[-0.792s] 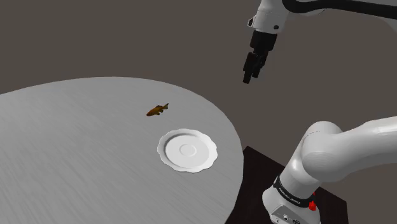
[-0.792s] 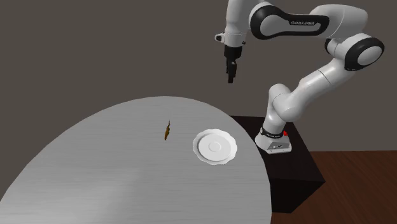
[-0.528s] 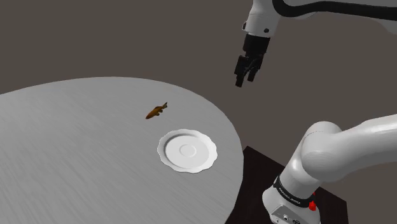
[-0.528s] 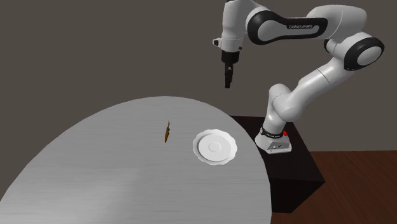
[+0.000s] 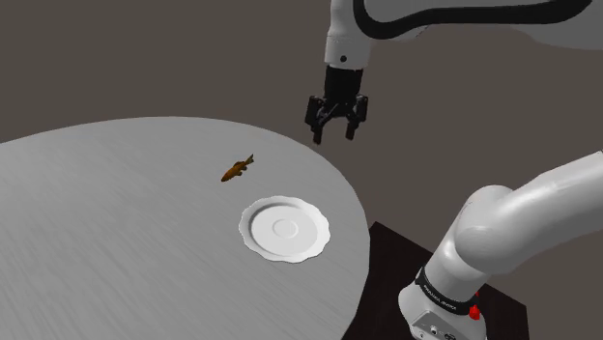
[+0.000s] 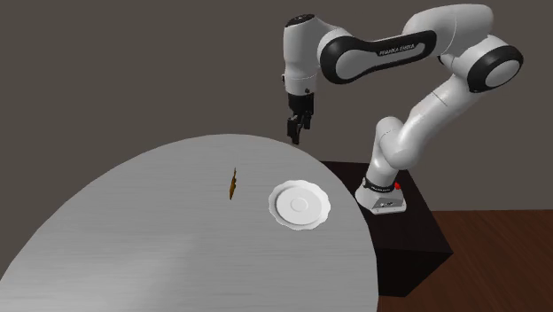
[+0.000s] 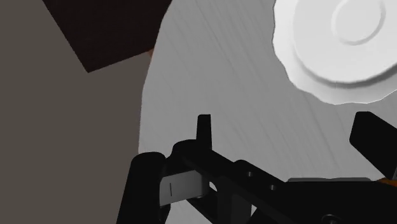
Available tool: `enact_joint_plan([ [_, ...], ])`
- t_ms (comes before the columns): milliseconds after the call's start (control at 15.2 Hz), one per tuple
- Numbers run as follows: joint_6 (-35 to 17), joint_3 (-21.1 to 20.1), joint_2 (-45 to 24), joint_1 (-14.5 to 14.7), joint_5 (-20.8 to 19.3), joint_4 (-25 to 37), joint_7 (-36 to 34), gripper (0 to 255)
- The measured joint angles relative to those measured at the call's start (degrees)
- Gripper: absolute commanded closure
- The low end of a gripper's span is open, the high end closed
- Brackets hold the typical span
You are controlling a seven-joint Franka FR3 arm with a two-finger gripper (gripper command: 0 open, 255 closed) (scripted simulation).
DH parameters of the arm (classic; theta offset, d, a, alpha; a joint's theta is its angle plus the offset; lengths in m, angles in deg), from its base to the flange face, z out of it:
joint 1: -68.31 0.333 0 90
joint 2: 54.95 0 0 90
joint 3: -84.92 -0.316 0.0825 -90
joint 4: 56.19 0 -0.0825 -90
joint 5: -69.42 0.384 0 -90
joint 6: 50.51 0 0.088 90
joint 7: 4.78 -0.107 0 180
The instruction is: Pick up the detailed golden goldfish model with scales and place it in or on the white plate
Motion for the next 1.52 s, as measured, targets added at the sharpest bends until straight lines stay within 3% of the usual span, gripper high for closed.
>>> enact_joint_plan([
  [462,-4.23,-7.53,-15.02,-3.1,1.98,8.9,-22.98,0],
  [792,-7.42,-10.48,-27.08,-4.32,0.59,16.47,-38.79,0],
  [1518,-10.65,-8.42,-51.76,-2.37,-3.68,36.13,-67.07,0],
])
